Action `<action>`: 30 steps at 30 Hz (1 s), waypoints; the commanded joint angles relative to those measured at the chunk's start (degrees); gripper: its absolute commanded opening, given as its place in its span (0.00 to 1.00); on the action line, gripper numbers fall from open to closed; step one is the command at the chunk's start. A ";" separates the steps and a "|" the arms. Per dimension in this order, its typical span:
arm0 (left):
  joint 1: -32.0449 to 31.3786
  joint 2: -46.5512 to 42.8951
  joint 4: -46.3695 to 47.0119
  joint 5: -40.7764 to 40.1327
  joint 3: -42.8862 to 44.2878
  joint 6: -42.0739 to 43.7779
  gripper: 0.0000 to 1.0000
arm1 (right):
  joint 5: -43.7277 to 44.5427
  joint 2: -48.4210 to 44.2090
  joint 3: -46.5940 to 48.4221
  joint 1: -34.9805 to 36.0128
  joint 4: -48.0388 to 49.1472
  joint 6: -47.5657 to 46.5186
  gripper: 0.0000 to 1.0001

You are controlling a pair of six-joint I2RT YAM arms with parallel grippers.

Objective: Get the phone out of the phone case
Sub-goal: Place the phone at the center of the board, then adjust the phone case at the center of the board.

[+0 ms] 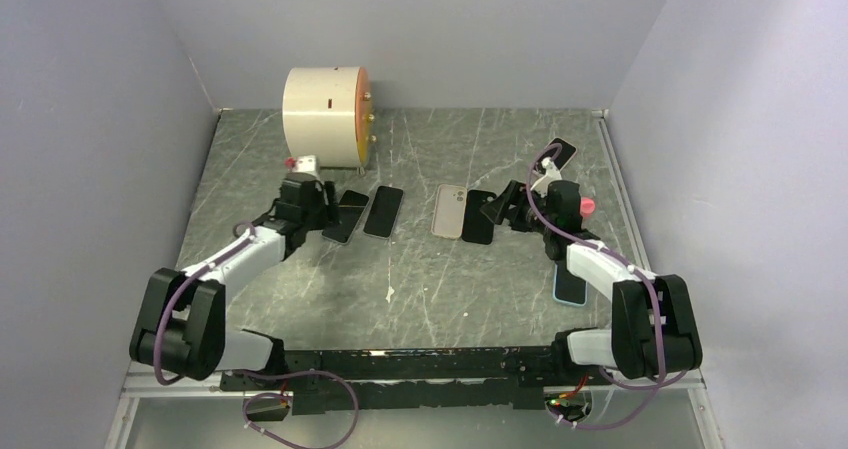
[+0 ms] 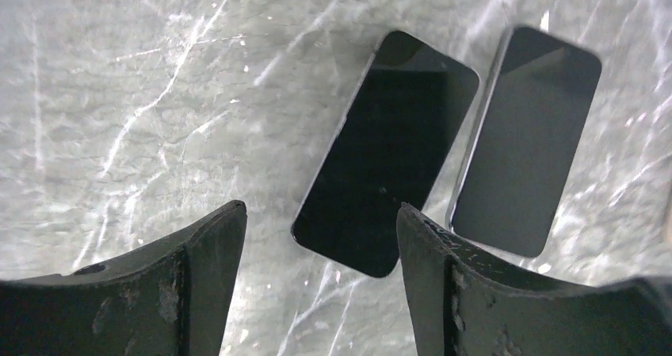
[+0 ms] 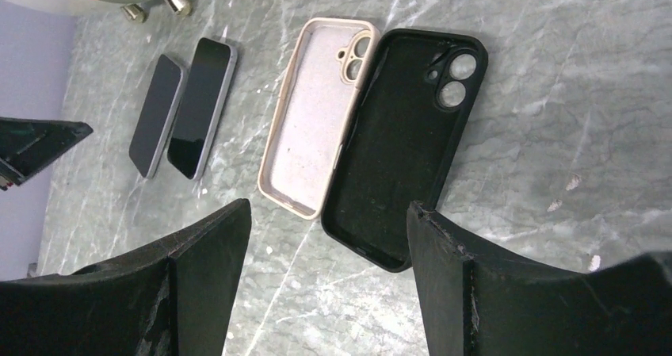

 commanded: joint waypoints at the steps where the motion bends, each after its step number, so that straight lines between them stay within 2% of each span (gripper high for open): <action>1: 7.91 1.37 9.56 18.53 -2.71 -11.17 0.73 | 1.67 -1.92 -0.60 -0.32 1.04 -1.01 0.75; 7: 12.83 6.69 15.38 25.36 -3.33 -15.00 0.70 | 3.06 -3.37 -0.93 -0.30 0.67 -1.46 0.75; 14: 13.58 12.48 18.49 31.34 -2.13 -15.15 0.61 | 3.22 -3.54 -1.03 -0.30 0.85 -1.35 0.75; 30: 13.40 17.84 28.31 36.96 -3.91 -21.79 0.62 | 2.77 -3.18 -1.15 -0.28 1.20 -1.03 0.75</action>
